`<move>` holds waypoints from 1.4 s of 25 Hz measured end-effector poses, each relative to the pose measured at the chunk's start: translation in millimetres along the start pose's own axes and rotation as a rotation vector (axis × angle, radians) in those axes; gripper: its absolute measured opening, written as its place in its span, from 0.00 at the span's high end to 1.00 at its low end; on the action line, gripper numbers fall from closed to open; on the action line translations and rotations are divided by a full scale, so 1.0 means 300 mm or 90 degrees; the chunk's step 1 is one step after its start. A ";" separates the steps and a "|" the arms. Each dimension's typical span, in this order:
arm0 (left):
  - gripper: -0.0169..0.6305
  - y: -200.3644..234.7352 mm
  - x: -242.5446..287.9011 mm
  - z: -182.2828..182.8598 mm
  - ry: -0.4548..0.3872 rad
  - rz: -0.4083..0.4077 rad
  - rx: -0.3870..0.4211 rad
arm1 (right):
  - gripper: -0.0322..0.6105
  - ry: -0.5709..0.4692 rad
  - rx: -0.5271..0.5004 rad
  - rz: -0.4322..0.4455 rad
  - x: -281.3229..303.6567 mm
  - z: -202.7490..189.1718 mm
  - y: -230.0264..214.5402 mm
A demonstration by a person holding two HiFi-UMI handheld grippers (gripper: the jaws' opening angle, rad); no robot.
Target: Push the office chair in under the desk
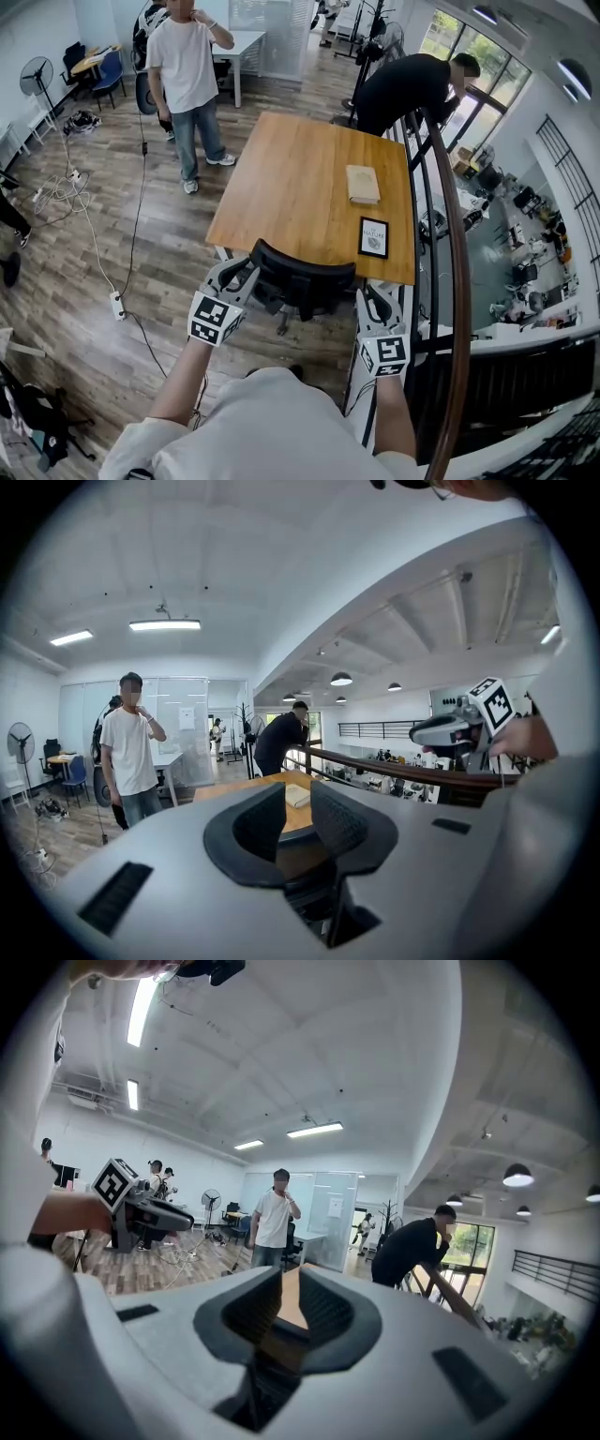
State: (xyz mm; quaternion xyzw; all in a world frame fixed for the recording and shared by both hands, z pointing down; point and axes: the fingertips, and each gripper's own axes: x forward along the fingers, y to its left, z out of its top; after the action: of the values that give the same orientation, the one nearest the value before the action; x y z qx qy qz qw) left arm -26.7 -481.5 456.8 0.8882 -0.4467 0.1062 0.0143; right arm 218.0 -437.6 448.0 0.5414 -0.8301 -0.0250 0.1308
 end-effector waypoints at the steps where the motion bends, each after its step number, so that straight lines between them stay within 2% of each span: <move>1: 0.86 0.001 -0.001 0.002 -0.002 0.000 -0.002 | 0.86 -0.002 0.001 0.000 0.002 0.002 0.002; 12: 0.98 -0.003 -0.005 0.014 -0.017 -0.005 -0.009 | 0.94 -0.020 0.005 -0.013 0.002 0.020 -0.008; 35: 0.98 -0.049 0.014 0.001 -0.010 -0.030 -0.022 | 0.95 -0.003 0.002 -0.003 -0.015 0.008 -0.009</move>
State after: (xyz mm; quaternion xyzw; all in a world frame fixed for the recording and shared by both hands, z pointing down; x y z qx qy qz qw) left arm -12.6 -475.9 458.4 0.8989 -0.4277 0.0911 0.0282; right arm 221.4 -435.0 444.4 0.5435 -0.8292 -0.0256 0.1280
